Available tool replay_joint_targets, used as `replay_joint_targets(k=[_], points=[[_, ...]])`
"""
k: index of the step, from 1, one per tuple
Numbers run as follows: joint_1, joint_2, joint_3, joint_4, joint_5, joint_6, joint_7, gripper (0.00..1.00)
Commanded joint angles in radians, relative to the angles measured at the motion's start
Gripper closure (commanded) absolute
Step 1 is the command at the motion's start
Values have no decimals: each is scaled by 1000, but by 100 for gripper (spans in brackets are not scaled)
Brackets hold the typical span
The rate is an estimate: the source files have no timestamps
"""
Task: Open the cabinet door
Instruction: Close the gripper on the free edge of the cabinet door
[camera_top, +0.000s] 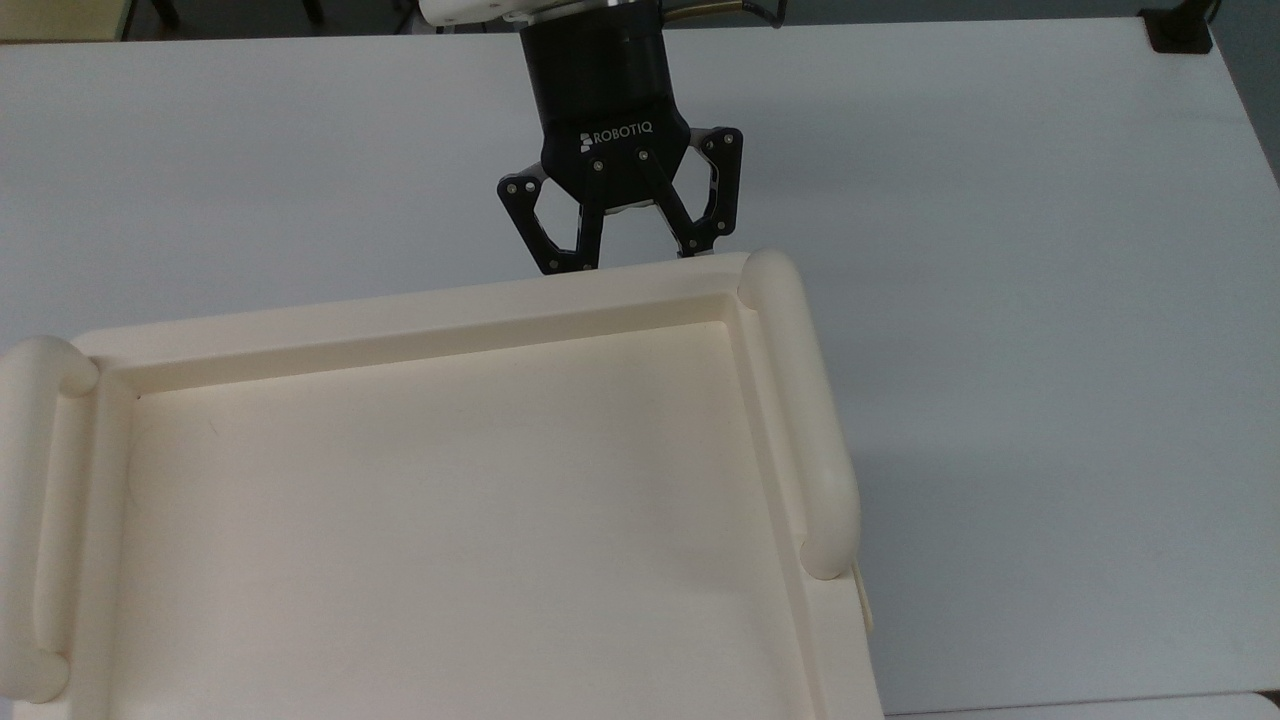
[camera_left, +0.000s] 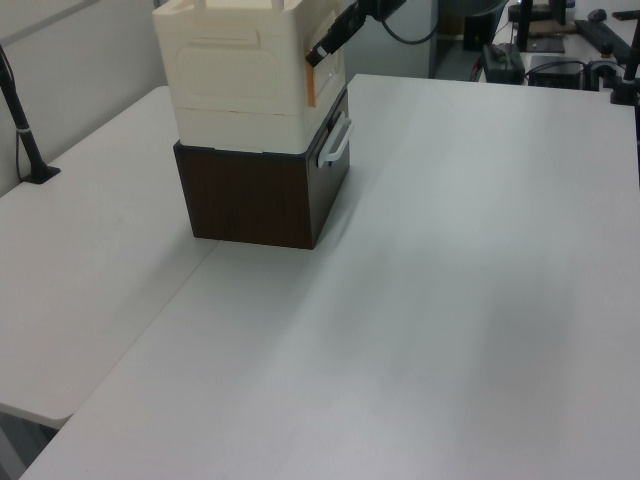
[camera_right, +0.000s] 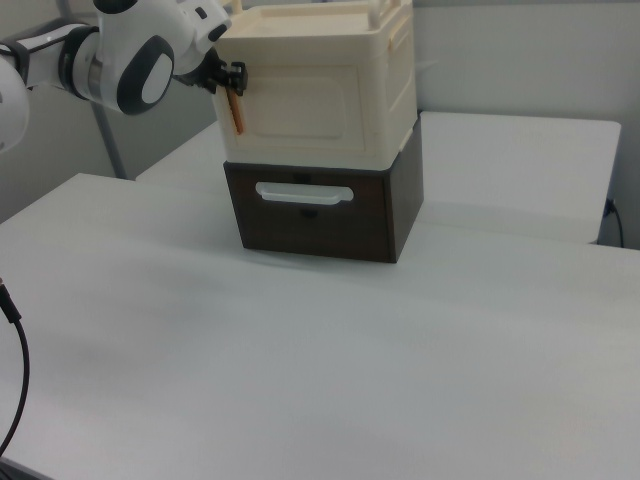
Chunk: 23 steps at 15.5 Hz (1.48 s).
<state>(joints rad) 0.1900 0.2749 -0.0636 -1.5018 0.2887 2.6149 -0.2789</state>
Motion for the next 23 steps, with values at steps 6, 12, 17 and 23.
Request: replay_joint_targets(k=[6,12,17,23], points=[[12,21,-5,12,0,71,21,85],[5,18,-5,-6,-3,70,15,88],[-3,-19,-5,-44,-5,44,15,88],[-41,-65,-5,-54,-5,-101,12,88]])
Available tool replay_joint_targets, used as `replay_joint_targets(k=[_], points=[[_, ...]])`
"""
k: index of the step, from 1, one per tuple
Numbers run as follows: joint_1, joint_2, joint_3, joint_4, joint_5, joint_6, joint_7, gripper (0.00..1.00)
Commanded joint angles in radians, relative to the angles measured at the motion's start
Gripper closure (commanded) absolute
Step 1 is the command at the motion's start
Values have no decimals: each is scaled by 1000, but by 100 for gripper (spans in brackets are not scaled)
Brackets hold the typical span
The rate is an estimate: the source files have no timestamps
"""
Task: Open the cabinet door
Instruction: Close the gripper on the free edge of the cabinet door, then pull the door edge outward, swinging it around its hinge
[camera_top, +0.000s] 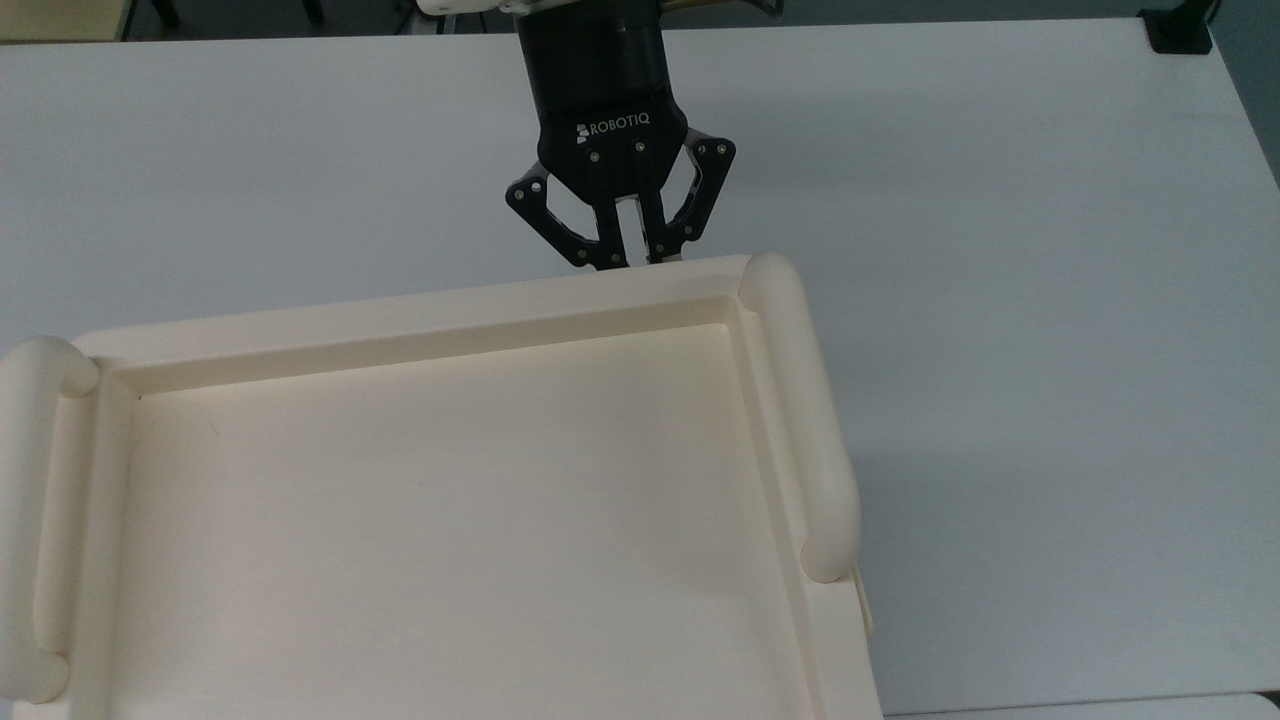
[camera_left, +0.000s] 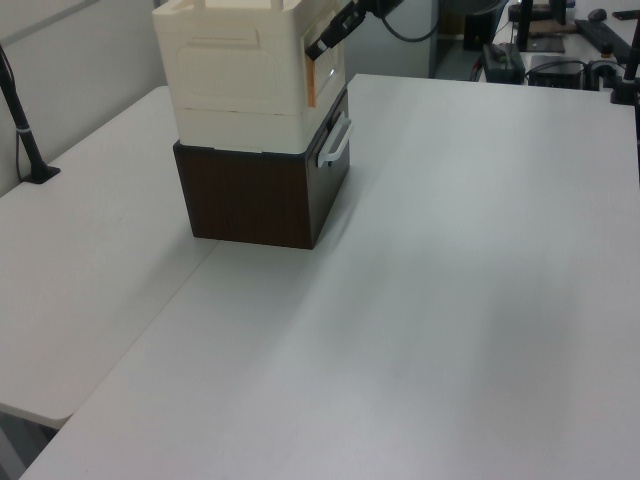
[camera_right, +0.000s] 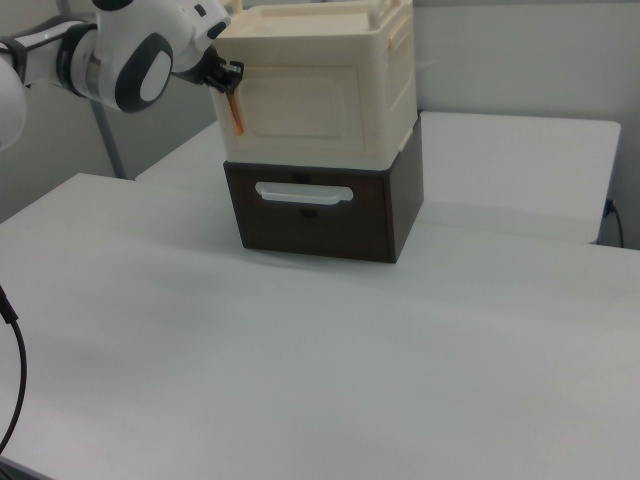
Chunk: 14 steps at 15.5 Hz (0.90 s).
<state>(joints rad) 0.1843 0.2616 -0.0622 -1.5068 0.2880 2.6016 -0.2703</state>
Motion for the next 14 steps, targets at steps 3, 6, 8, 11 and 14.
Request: replay_joint_targets(k=[3,6,8,11,14], points=[[-51,-64,-7,-49,-4,-139,-1,88],[-55,-74,-7,-49,-7,-213,-1,88],[-78,-87,-7,-49,-13,-276,-3,87],[-111,-96,-7,-49,-20,-359,-46,86],[-161,-111,-7,-49,-20,-449,-85,86]])
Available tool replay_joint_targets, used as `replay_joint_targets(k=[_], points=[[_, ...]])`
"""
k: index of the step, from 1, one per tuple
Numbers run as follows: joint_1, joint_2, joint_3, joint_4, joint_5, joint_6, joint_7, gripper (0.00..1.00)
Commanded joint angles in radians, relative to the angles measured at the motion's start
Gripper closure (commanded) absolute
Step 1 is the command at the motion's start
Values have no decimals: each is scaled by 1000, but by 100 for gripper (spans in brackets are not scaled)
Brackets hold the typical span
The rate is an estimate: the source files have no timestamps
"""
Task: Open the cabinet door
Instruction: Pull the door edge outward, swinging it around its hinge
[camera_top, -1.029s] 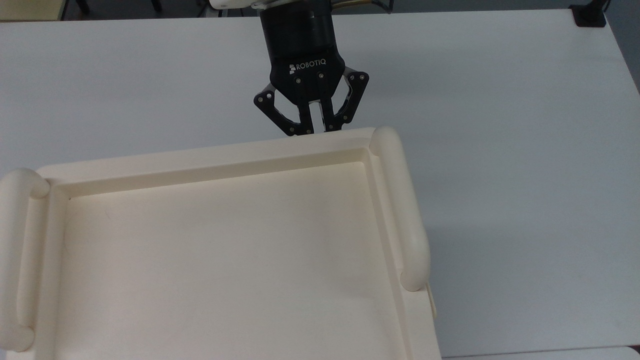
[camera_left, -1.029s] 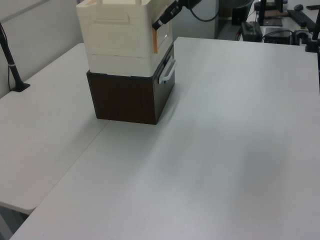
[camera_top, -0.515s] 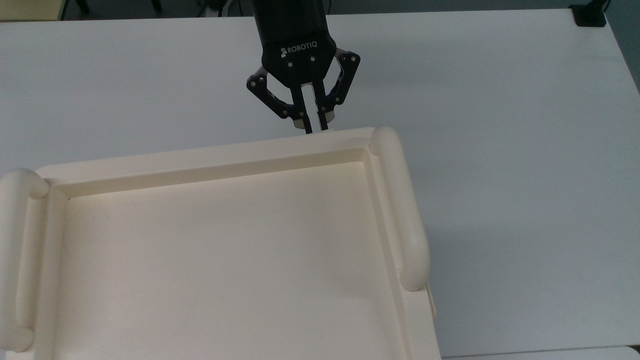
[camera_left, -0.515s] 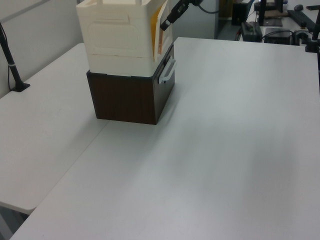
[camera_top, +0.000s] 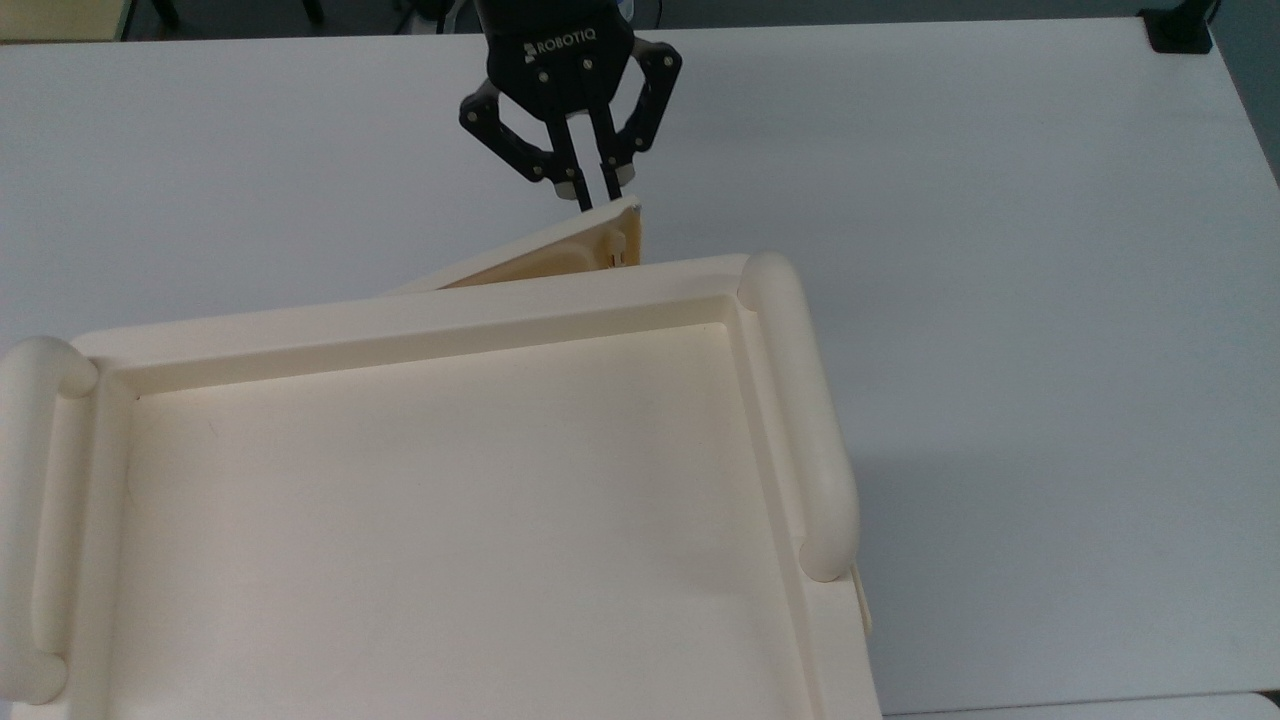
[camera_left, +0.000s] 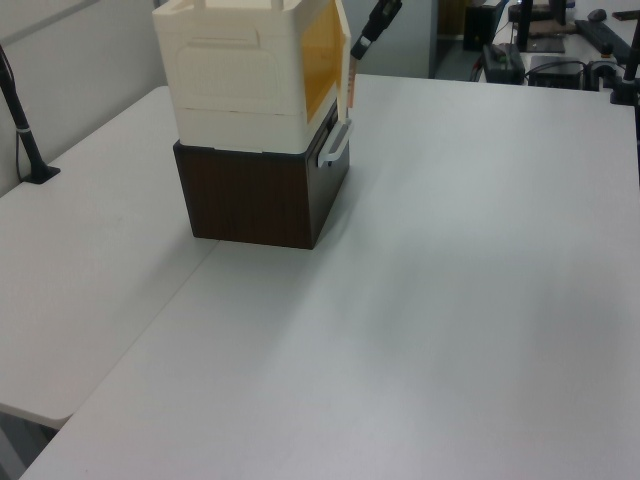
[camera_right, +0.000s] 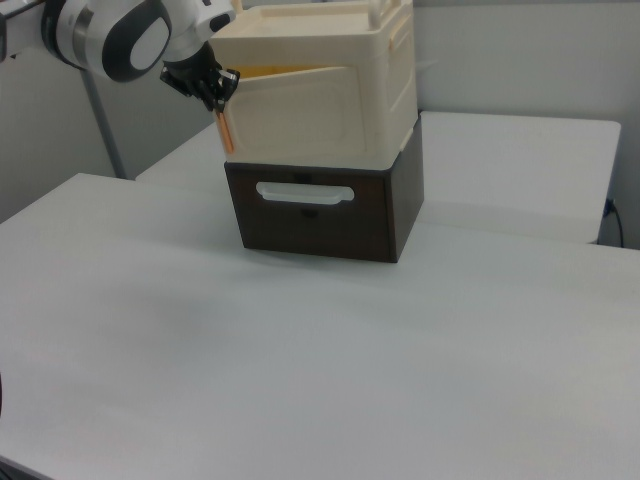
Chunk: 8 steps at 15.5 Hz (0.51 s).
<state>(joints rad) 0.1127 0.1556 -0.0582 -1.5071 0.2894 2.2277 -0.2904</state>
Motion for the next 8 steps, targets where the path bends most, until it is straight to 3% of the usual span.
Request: replay_joint_targets(k=[1,8], points=[[-103,-10,-12,-48,-21,-104,-87,85],[-212,-39,-26,-47,-21,-253,-216,81]])
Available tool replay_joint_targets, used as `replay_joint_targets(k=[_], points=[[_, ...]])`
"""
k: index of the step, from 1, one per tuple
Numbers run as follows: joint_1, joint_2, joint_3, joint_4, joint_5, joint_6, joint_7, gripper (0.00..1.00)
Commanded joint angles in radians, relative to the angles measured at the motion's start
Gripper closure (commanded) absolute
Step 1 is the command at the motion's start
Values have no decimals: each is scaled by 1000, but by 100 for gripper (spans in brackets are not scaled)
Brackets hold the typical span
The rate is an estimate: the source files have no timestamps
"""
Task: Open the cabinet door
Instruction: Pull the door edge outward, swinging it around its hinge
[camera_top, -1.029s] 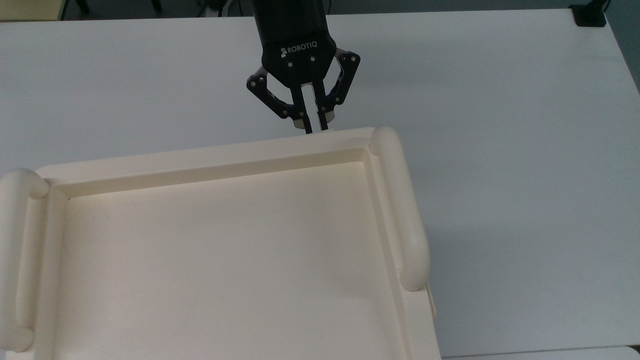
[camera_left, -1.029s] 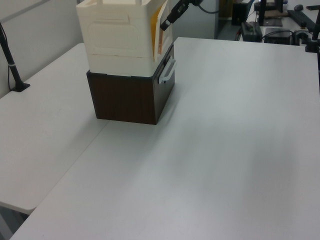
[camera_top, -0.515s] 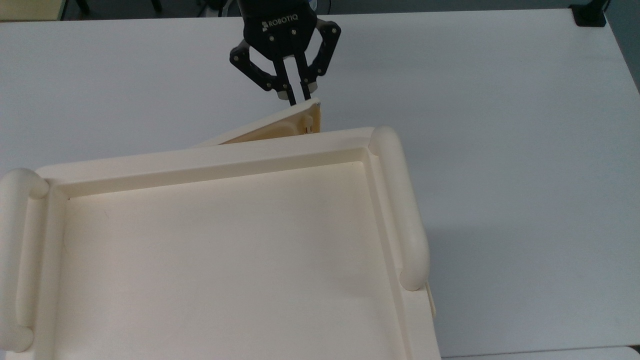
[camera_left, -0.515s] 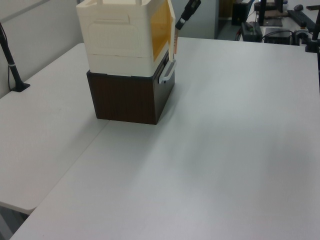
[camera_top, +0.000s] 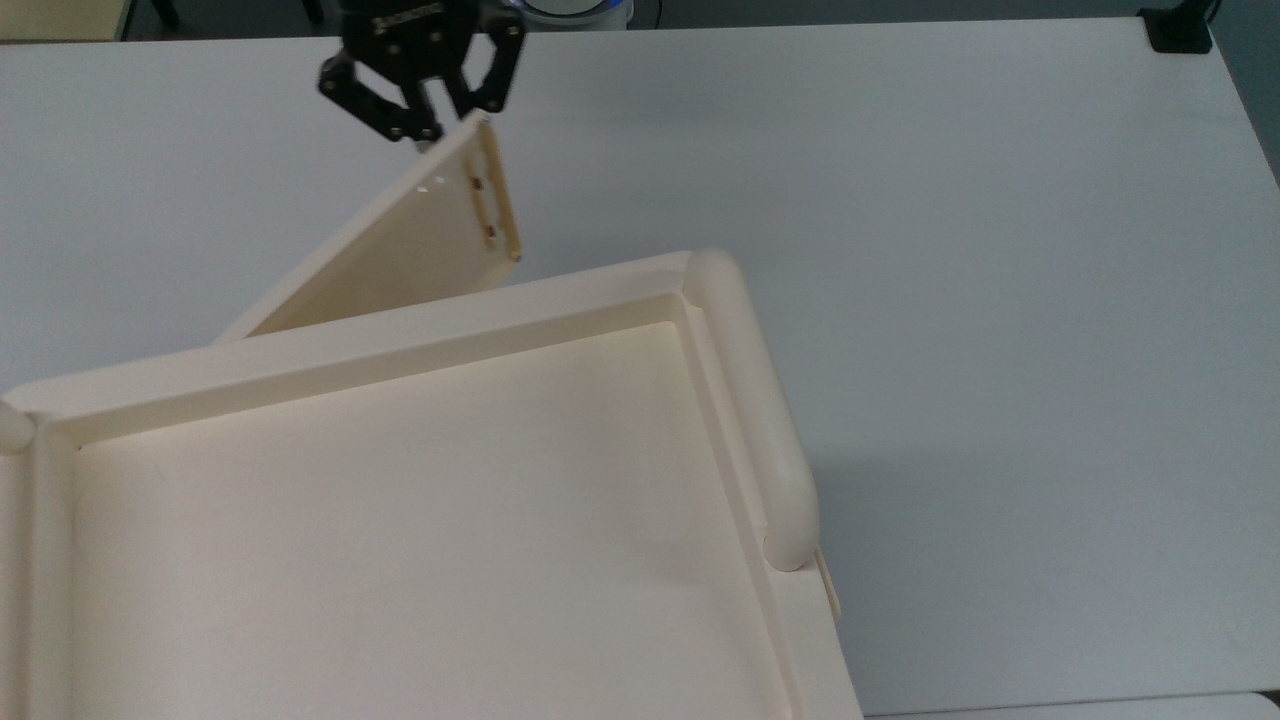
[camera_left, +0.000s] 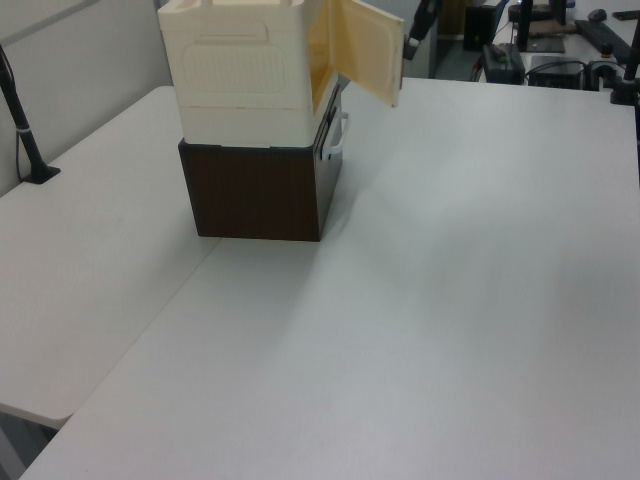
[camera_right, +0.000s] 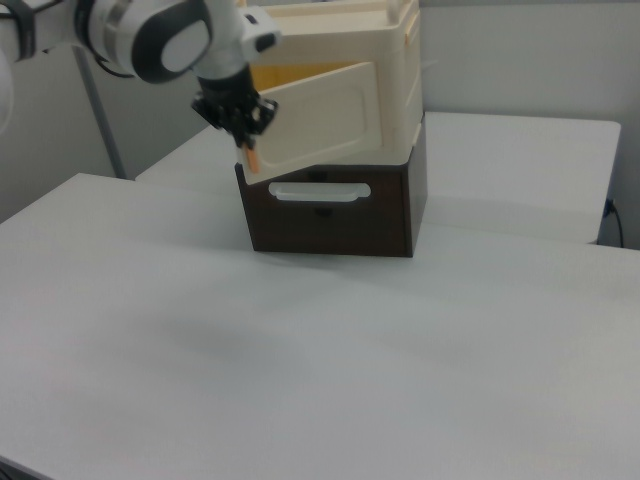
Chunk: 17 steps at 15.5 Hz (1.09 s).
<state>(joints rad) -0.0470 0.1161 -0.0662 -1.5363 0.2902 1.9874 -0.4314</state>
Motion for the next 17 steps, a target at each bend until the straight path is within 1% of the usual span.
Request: replay_joint_targets(k=[1,2,3,4,5,6,7,12,15,17], points=[[-68,-7,-20,-18,-22,-31,-95,77],[-88,-12,-30,-18,-22,-47,-107,70],[-102,-13,-44,-16,-20,-65,-116,53],[-120,-16,-61,-12,-16,-81,-128,30],[-143,-19,-67,-10,-13,-88,-135,19],[-172,-24,-69,-10,-13,-94,-138,4],[-200,-32,-69,-7,-11,-96,-138,0],[-293,-42,-76,-5,-20,-101,-139,0],[-306,-68,-116,-4,-23,-125,-138,0],[-306,-85,-119,5,-32,-165,-130,0]])
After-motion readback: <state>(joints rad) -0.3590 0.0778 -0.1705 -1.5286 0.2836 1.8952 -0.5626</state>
